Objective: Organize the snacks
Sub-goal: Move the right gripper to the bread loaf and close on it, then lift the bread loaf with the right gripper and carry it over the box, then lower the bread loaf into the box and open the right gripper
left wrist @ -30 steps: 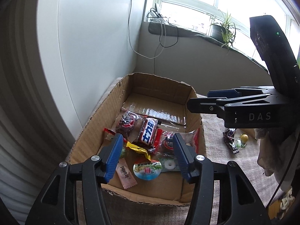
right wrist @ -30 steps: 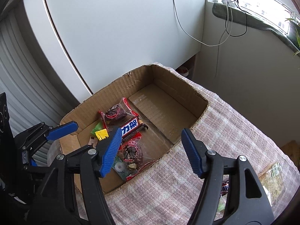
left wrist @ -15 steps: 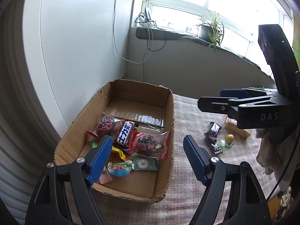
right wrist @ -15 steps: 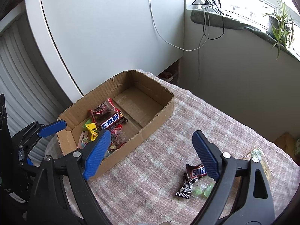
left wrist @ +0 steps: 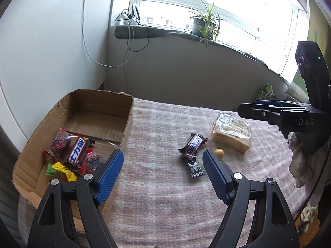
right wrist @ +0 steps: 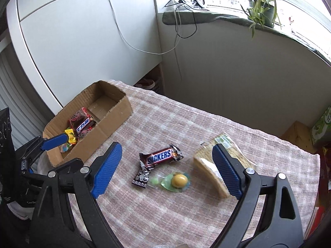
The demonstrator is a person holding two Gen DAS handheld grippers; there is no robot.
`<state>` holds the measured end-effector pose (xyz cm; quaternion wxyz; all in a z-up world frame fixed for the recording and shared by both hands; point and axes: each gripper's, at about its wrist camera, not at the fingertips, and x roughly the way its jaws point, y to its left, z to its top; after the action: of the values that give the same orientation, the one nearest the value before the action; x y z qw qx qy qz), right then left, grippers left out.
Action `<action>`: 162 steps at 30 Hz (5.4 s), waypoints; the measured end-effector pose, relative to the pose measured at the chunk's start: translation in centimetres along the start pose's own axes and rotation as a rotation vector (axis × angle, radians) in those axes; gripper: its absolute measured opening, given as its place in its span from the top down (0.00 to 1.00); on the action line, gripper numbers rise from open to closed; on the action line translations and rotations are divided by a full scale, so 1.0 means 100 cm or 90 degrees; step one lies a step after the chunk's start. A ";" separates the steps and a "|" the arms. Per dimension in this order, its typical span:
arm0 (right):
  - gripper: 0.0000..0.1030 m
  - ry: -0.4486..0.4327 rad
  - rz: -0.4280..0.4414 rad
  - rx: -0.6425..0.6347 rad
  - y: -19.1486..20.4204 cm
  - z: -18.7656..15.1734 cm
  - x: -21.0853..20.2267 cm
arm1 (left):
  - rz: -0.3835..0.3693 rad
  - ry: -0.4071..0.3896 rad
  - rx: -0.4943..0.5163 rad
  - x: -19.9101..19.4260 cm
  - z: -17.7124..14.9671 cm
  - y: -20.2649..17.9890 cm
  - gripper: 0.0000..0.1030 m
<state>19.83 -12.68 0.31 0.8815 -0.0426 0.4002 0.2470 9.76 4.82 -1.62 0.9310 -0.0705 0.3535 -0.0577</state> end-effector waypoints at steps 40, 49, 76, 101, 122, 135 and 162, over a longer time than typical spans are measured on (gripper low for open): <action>0.48 0.108 0.172 0.305 -0.165 -0.067 0.070 | -0.212 0.187 0.045 0.174 0.036 -0.096 0.44; 0.56 0.102 0.160 0.299 -0.161 -0.064 0.067 | -0.211 0.184 0.048 0.170 0.036 -0.097 0.50; 0.57 0.047 0.155 0.171 -0.053 -0.026 0.012 | -0.170 0.059 0.032 0.055 0.034 -0.052 0.51; 0.57 0.067 0.241 0.006 0.108 0.041 0.063 | -0.042 -0.025 -0.092 -0.021 0.024 0.088 0.51; 0.57 0.101 0.245 -0.047 0.159 0.070 0.133 | 0.016 -0.006 -0.147 -0.006 0.021 0.144 0.51; 0.57 0.081 0.207 -0.069 0.165 0.078 0.134 | 0.023 -0.004 -0.116 0.002 0.028 0.134 0.56; 0.31 0.051 0.093 -0.077 0.080 0.048 0.073 | 0.022 -0.018 -0.089 -0.010 0.022 0.098 0.46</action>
<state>23.40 -1.43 -0.78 0.8401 -0.0763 0.4219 0.3322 11.05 14.82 -1.03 0.9296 -0.1301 0.3444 -0.0156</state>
